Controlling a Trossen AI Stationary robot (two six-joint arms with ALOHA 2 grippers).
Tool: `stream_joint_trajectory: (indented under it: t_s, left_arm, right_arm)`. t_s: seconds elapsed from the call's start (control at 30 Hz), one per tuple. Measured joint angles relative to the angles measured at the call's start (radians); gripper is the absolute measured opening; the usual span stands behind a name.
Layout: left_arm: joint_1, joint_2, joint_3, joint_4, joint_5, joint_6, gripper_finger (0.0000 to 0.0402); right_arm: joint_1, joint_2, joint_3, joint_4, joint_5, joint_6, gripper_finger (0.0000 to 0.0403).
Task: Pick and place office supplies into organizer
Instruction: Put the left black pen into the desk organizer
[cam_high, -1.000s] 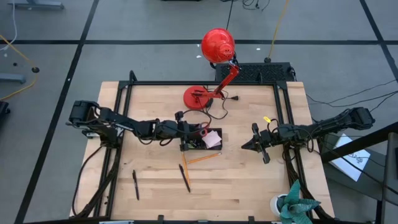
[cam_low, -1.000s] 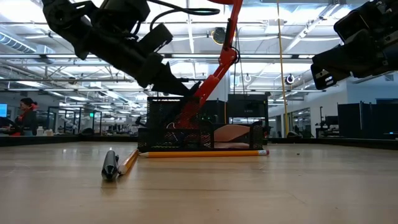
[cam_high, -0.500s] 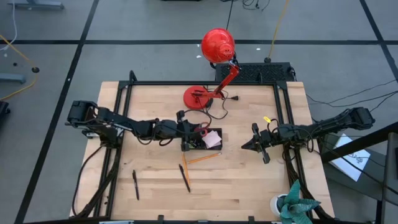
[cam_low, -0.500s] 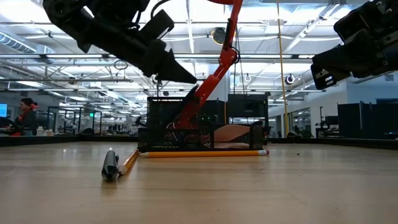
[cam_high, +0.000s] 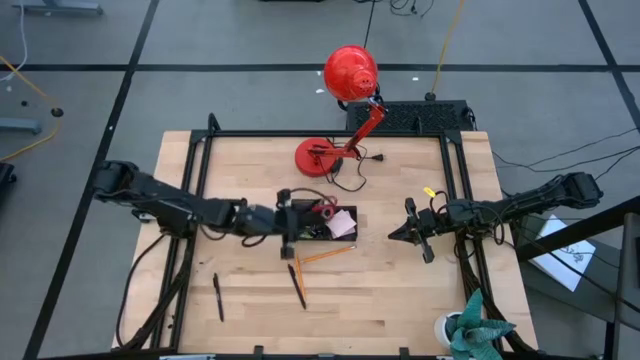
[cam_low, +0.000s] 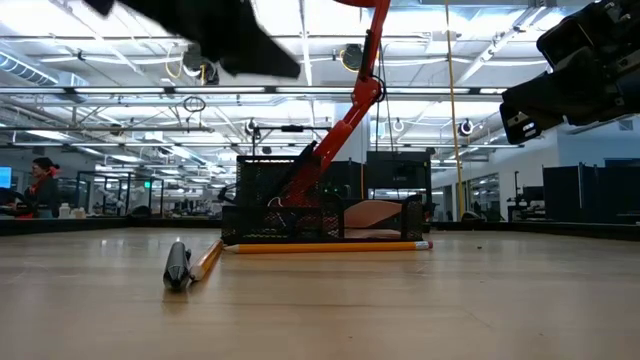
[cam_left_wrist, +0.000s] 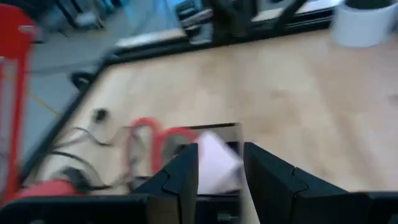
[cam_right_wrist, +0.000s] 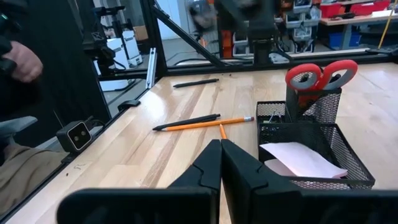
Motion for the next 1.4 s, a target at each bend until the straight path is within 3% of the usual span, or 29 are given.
stream_joint_trajectory:
  t_s: [0.13, 0.33, 0.43, 0.57, 0.67, 0.83, 1.03, 1.13, 1.27, 1.4]
  left_arm:
    - [-0.123, 0.012, 0.113, -0.399, -0.039, -0.182, 0.0134]
    - [-0.303, 0.038, 0.158, -0.729, -0.041, -0.674, 0.0134]
    - [-0.407, 0.037, 0.158, -0.843, 0.033, -0.919, 0.0134]
    - [-0.538, 0.038, 0.158, -0.876, 0.169, -1.251, 0.0134]
    - [-0.63, 0.038, 0.158, -0.86, 0.189, -1.5, 0.0134]
    - [-0.706, 0.076, 0.158, -0.879, 0.256, -1.706, 0.0133]
    - [-0.733, 0.109, 0.158, -0.838, 0.276, -1.792, 0.0133]
    - [-0.718, 0.111, 0.158, -0.864, 0.283, -1.981, 0.0133]
    - [-0.701, 0.117, 0.158, -1.017, 0.329, -2.316, 0.0133]
    - [-0.689, 0.155, 0.158, -1.096, 0.463, -2.389, 0.0133]
  right_arm:
    - [0.0, 0.004, 0.0, 0.009, 0.002, -0.006, 0.0004]
    - [0.0, 0.005, 0.0, 0.008, 0.001, 0.018, 0.0004]
    - [0.0, 0.006, 0.0, 0.009, 0.001, 0.022, 0.0004]
    - [0.0, 0.012, 0.0, 0.014, 0.002, 0.037, 0.0004]
    - [0.0, 0.012, 0.0, 0.016, 0.002, 0.037, 0.0004]
    - [0.0, 0.013, 0.0, 0.015, 0.002, 0.03, 0.0004]
    - [0.0, 0.013, 0.0, 0.015, 0.002, 0.027, 0.0004]
    - [0.0, 0.013, 0.0, 0.016, 0.002, 0.026, 0.0004]
    - [0.0, 0.013, 0.0, 0.025, 0.002, 0.012, 0.0004]
    - [0.0, 0.013, 0.0, 0.023, 0.0, 0.008, 0.0004]
